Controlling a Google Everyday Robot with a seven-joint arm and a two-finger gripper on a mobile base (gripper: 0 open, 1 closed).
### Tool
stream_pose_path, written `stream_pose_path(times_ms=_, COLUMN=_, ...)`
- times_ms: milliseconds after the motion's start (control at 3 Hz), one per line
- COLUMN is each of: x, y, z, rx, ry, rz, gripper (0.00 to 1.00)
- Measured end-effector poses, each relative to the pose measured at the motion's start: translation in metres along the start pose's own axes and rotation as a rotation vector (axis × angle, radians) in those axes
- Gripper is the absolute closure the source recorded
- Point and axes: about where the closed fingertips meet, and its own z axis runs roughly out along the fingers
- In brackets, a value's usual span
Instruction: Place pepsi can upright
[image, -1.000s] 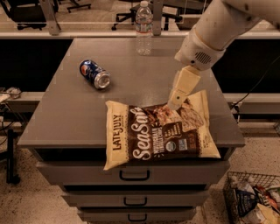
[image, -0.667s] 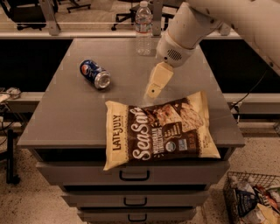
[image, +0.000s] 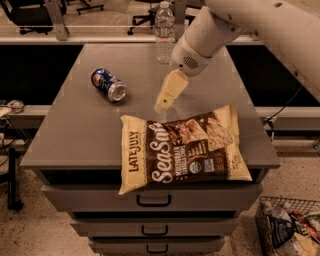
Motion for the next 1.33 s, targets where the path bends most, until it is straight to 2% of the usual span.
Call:
stream_pose_path(times_ms=333, x=-0.049, y=-0.016, z=0.033, rx=-0.037, ry=-0.133, rz=-0.001, gripper=0.0)
stream_pose_path(times_ms=667, x=-0.09, y=-0.027, z=0.057, rx=-0.068, ry=-0.228, rz=0.028, gripper=0.0)
stream_pose_path(times_ms=1000, x=-0.114, y=-0.036, z=0.078, rx=-0.103, ry=-0.263, rz=0.088, gripper=0.0)
stream_pose_path(times_ms=1333, x=-0.134, y=-0.041, z=0.103, rx=-0.115, ry=-0.236, rz=0.175, gripper=0.0)
